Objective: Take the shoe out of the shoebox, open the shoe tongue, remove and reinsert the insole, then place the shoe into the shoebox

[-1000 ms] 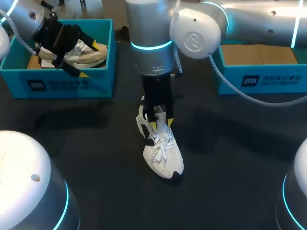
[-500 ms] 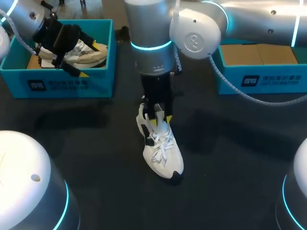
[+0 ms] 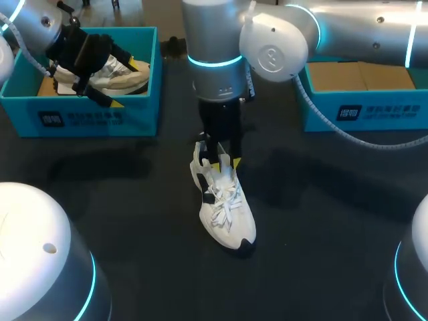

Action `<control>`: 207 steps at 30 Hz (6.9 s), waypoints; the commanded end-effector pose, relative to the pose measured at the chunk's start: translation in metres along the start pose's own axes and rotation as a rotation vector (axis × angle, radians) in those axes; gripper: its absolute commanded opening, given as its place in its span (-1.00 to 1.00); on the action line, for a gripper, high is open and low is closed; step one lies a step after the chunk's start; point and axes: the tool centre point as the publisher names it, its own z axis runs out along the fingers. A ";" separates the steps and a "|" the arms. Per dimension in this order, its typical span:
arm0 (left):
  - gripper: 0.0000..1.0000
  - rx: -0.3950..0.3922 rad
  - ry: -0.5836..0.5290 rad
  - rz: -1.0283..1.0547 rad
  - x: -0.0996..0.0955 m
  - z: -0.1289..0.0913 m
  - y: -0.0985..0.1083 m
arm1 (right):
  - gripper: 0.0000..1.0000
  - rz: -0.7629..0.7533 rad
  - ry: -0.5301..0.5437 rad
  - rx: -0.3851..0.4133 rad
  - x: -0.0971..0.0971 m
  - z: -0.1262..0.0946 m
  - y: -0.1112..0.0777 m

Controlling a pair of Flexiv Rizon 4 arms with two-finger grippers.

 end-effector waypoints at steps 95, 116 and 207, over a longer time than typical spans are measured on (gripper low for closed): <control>1.00 -0.003 0.003 -0.001 0.000 -0.001 0.000 | 1.00 -1.446 -0.283 -0.114 0.005 -0.016 0.125; 1.00 -0.003 0.003 -0.001 0.000 -0.001 0.000 | 1.00 -1.593 -0.254 -0.171 -0.008 0.027 0.154; 1.00 -0.003 0.003 -0.001 0.000 -0.001 0.000 | -1.00 -1.534 -0.316 -0.111 -0.061 -0.178 0.086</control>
